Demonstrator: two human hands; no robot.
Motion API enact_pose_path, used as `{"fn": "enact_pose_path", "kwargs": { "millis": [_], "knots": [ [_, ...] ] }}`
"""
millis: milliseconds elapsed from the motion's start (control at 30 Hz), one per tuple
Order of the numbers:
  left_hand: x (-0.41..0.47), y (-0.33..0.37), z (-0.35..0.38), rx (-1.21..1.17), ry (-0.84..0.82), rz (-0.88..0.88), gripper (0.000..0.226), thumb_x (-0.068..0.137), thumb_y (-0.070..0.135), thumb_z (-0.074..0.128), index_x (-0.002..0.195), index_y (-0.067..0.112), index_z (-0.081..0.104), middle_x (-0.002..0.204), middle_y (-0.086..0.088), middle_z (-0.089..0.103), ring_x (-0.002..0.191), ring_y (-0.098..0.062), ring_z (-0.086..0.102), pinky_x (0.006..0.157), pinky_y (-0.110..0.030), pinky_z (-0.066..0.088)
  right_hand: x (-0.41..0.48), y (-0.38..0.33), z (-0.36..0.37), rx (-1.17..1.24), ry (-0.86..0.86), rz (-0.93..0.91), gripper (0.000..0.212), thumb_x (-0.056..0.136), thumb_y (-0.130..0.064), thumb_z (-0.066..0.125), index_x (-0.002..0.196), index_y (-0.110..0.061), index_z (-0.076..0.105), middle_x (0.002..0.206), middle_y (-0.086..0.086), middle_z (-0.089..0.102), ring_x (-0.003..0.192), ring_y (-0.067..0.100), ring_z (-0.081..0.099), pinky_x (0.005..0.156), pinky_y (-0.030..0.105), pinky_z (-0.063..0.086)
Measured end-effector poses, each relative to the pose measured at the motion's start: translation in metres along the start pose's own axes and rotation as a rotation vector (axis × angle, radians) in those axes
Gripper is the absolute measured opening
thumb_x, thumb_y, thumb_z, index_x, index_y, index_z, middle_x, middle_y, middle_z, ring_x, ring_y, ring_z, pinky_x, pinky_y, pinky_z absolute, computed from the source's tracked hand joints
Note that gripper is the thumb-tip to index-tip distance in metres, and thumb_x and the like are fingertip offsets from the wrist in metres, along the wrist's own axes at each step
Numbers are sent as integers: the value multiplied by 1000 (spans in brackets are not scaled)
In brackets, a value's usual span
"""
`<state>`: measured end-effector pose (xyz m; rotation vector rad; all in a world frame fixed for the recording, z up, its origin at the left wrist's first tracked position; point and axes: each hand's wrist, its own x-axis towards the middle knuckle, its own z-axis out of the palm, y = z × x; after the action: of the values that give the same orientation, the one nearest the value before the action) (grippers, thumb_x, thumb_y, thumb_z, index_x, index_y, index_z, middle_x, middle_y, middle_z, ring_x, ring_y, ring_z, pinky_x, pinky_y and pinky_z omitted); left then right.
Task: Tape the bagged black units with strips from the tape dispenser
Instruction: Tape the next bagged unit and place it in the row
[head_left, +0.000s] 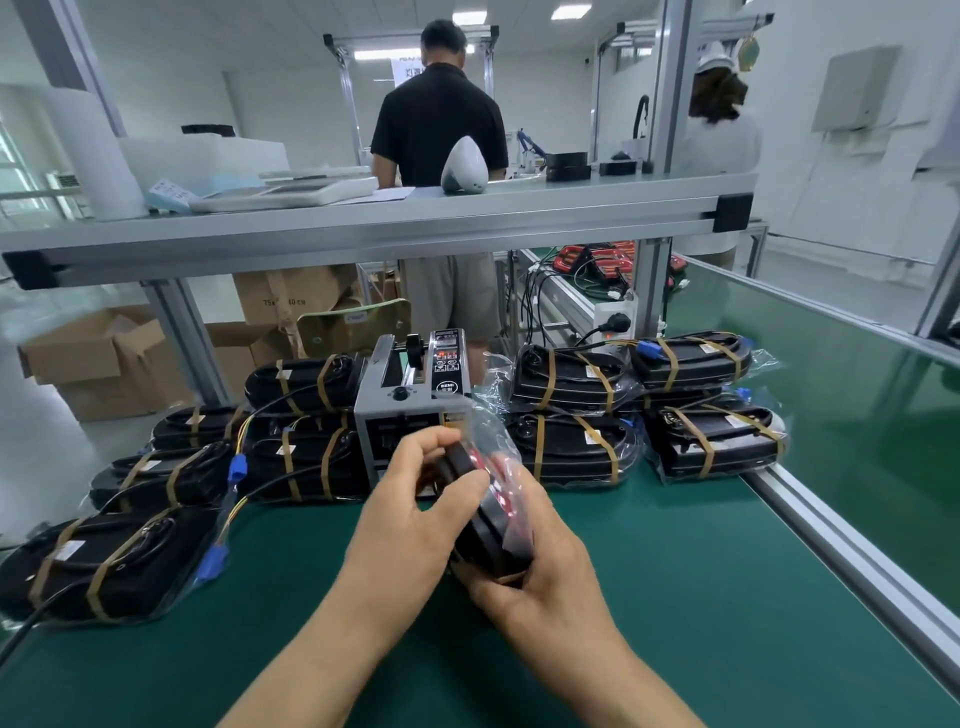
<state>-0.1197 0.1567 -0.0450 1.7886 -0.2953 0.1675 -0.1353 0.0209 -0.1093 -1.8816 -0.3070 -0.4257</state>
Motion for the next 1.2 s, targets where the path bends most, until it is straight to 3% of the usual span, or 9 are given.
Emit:
{"fn": "enact_pose_path", "kwargs": {
  "millis": [100, 300, 400, 533, 633, 800, 967, 1100, 1200],
  "knots": [
    [-3, 7, -3, 233, -1, 132, 45, 68, 56, 61, 111, 54, 52, 107, 28, 62, 100, 7, 59, 82, -16, 46, -2, 3, 16, 32, 80, -39, 97, 72, -19, 78, 140, -65, 27, 138, -33, 51, 126, -6, 53, 103, 20, 46],
    [-24, -12, 5, 393, -21, 322, 56, 70, 44, 68, 123, 43, 50, 133, 27, 45, 131, 0, 41, 105, -19, 34, -24, 12, 25, 28, 159, 8, 83, 75, -29, 75, 143, -56, 36, 132, -34, 56, 117, -13, 56, 91, 5, 46],
    [-42, -35, 14, 477, 30, 460, 66, 67, 45, 68, 127, 22, 56, 139, 8, 47, 132, -12, 42, 106, -25, 34, -35, 19, 11, -76, -18, 192, 74, 70, -50, 61, 133, -72, 29, 114, -42, 60, 106, -17, 58, 91, 8, 47],
    [-56, -64, 22, 528, 61, 603, 76, 60, 40, 75, 128, 19, 48, 134, 6, 46, 126, -19, 44, 107, -20, 37, -37, 21, -10, -110, -342, 318, 86, 70, -53, 55, 150, -49, 23, 148, -26, 44, 135, -9, 39, 115, 21, 32],
    [-58, -70, 21, 477, 95, 576, 78, 63, 42, 71, 133, 15, 45, 135, 7, 44, 129, -15, 41, 111, -14, 28, -44, 16, -26, -1, -455, 299, 102, 70, -51, 72, 155, -42, 15, 156, -32, 26, 140, -15, 26, 118, 21, 27],
    [-59, -71, 27, 483, 140, 565, 59, 75, 20, 65, 131, 2, 53, 135, -6, 53, 132, -14, 41, 105, -32, 41, -38, 3, -10, 61, -162, 237, 90, 65, -39, 75, 145, -45, 35, 142, -33, 45, 127, -19, 43, 98, 3, 36],
    [-57, -69, 23, 472, 51, 525, 75, 64, 30, 65, 135, 16, 47, 136, -3, 50, 134, -11, 37, 112, -13, 25, -34, 5, 7, 189, 130, 288, 32, 102, -28, 52, 131, -37, 62, 128, -22, 65, 120, -12, 54, 106, 20, 43],
    [-56, -73, 22, 460, 18, 587, 75, 63, 30, 68, 132, 15, 42, 138, 5, 45, 134, -14, 39, 112, -15, 28, -37, 3, 13, 404, 210, 363, 34, 94, -51, 47, 115, -42, 72, 112, -19, 73, 108, -4, 65, 86, 16, 51],
    [-54, -77, 19, 420, 9, 615, 64, 64, 29, 69, 123, 18, 46, 138, 8, 44, 132, -14, 43, 108, -14, 34, -38, 5, 19, 403, 206, 362, 23, 95, -35, 64, 116, -40, 72, 113, -19, 73, 108, -4, 66, 85, 12, 51]
  ]
}}
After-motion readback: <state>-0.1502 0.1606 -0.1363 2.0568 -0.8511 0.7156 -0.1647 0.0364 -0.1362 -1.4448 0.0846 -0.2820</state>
